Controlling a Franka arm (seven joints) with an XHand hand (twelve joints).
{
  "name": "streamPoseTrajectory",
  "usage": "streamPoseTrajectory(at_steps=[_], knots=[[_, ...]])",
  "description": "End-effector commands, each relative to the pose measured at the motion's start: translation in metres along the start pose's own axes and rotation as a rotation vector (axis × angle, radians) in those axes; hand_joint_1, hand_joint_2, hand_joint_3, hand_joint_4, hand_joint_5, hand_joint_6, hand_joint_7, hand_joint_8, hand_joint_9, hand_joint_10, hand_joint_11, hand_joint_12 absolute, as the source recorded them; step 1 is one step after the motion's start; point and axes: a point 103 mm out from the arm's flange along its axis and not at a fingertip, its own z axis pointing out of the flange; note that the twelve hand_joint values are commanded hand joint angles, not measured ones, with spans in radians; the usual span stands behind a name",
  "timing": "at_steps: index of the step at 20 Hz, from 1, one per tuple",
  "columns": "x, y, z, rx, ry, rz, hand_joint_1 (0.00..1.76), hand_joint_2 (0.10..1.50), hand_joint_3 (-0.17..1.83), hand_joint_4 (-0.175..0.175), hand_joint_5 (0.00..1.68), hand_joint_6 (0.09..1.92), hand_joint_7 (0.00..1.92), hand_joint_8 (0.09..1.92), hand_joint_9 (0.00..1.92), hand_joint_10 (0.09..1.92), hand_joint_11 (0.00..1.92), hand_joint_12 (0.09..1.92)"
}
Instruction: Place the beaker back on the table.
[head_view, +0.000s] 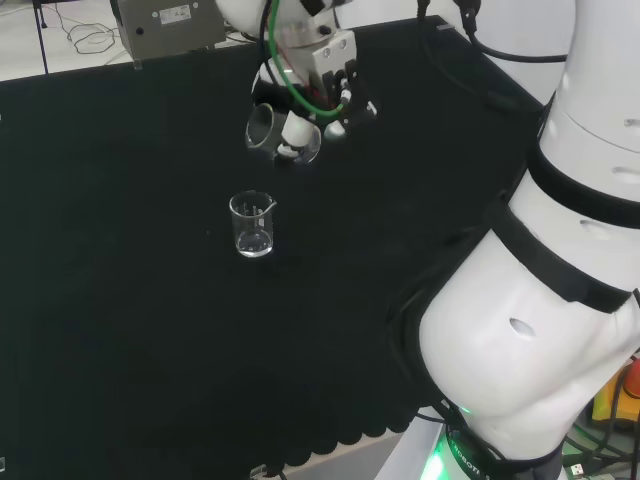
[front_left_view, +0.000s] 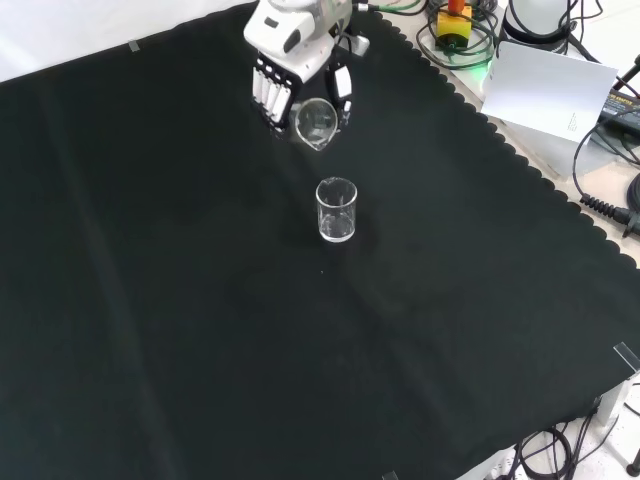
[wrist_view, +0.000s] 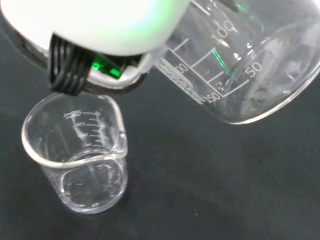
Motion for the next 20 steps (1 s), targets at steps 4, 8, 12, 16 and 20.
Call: streamPoseTrajectory(at_steps=[4,8,12,16,20], knots=[[-0.029,0.018,0.054,-0.071,0.351,-0.085,1.28,0.61,0.94,-0.175,1.05,1.17,1.11,1.15,1.42,1.0,1.08,0.91],[-0.038,0.026,0.066,-0.079,0.425,-0.087,1.28,0.61,0.93,-0.175,1.05,1.16,1.11,1.14,1.42,0.99,1.08,0.9],[-0.045,0.034,0.075,-0.094,0.456,-0.087,1.28,0.62,0.93,-0.175,1.05,1.16,1.11,1.14,1.42,0.99,1.08,0.9],[-0.059,0.039,0.08,-0.135,0.557,-0.085,1.29,0.62,0.91,-0.175,1.05,1.14,1.11,1.12,1.42,0.98,1.09,0.88],[-0.068,0.041,0.094,-0.141,0.547,-0.074,1.29,0.62,0.9,-0.175,1.06,1.13,1.12,1.11,1.42,0.96,1.09,0.88]])
